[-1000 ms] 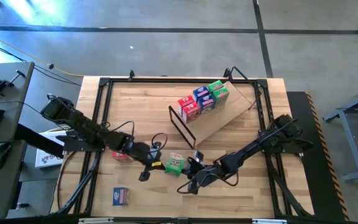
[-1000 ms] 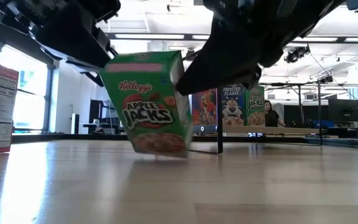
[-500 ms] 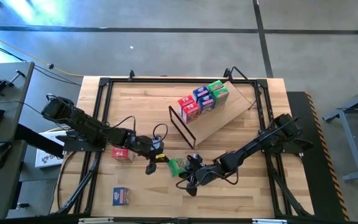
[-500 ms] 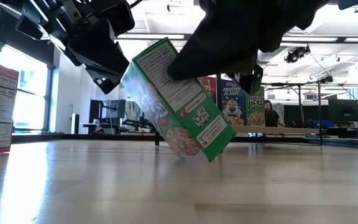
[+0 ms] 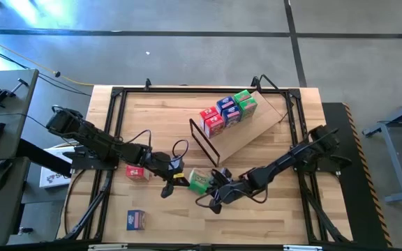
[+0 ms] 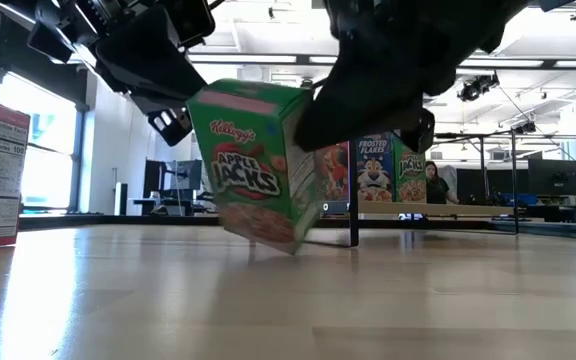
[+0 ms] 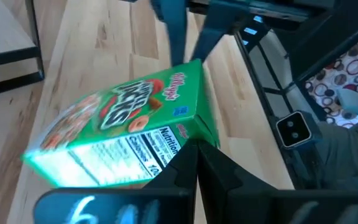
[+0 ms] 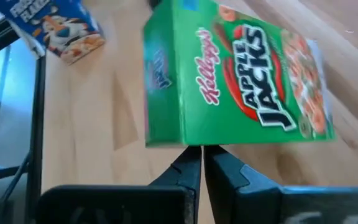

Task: Stack cereal on shelf
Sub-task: Put the green cereal box on the shelf aligned with the other green cereal boxes

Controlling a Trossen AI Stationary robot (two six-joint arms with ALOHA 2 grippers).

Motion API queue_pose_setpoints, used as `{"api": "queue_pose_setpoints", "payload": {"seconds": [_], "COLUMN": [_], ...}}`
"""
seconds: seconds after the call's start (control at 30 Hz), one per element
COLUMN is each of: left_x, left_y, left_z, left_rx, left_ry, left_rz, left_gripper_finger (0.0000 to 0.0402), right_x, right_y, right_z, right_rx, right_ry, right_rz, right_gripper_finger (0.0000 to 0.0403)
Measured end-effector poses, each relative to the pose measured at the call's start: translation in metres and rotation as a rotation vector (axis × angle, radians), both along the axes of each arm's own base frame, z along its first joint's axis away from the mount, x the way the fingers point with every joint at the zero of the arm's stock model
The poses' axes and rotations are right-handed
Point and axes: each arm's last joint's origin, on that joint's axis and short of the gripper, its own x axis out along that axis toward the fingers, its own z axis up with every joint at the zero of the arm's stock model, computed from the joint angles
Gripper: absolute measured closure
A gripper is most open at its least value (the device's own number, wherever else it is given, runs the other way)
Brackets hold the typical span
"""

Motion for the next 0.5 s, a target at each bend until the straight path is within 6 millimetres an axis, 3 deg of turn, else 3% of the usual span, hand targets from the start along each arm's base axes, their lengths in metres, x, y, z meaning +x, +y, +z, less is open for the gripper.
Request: {"api": "queue_pose_setpoints", "payload": {"seconds": [0.5], "left_x": [0.002], "left_y": [0.006], "left_z": [0.001], "left_rx": [-0.138], "left_ry": [0.050], "left_rz": [-0.002], "left_gripper_finger": [0.0401], "right_x": [-0.001], "right_y": [-0.021], "right_z": [0.021], "right_rx": [0.097], "right_ry": [-0.001], "right_rz": [-0.084], "right_gripper_finger": [0.0386]}}
